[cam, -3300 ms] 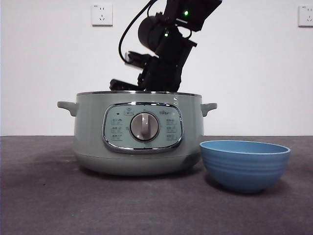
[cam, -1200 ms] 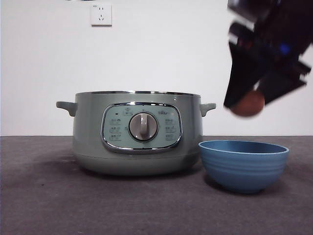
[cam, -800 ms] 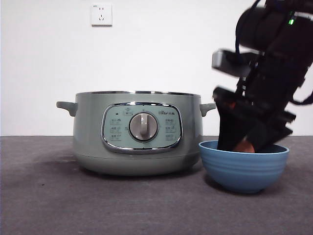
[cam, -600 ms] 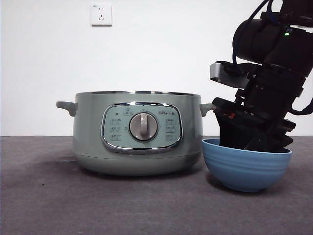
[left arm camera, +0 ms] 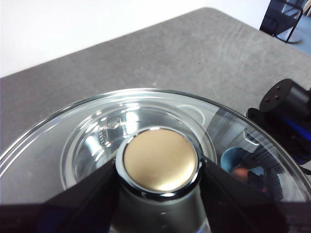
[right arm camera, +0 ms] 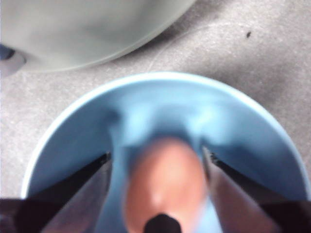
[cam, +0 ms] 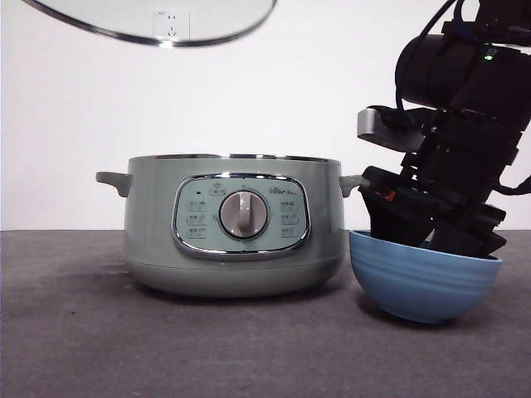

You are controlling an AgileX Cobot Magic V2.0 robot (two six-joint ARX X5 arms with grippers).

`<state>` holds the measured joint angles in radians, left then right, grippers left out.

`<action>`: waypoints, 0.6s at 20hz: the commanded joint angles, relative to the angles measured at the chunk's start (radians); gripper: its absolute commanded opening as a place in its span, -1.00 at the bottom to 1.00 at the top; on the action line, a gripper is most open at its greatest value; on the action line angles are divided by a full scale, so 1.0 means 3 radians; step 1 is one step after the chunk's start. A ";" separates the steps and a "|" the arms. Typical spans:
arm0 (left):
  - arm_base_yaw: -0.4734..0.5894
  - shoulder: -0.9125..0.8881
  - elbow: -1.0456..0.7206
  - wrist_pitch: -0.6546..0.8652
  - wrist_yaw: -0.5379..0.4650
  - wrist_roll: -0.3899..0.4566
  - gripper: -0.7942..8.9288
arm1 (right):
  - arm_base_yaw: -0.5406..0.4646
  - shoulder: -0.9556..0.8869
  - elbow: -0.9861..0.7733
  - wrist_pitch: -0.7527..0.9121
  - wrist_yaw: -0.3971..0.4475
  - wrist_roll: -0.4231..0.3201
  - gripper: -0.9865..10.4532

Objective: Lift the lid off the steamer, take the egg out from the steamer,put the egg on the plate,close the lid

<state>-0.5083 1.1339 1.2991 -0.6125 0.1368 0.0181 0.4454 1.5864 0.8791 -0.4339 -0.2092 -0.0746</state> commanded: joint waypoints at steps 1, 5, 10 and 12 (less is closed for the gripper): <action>-0.0011 0.0072 0.0060 0.0296 0.0011 0.0042 -0.85 | 0.0010 0.0028 -0.0022 0.0003 -0.0006 0.0023 -0.26; -0.0011 0.0264 0.0060 0.0456 0.0010 0.0043 -0.85 | 0.0038 -0.0280 0.0028 0.0003 -0.0005 0.0023 -0.26; -0.0011 0.0526 0.0060 0.0687 0.0011 0.0043 -0.85 | 0.0071 -0.1324 0.0056 -0.0120 0.0010 0.0117 -0.26; -0.0011 0.0660 0.0060 0.0748 0.0010 0.0045 -0.85 | 0.0070 -0.1776 0.0056 -0.0220 0.0024 0.0174 -0.26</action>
<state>-0.5083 1.3361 1.2991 -0.4305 0.1379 0.0189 0.4644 1.0672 0.8940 -0.5014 -0.2062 -0.0399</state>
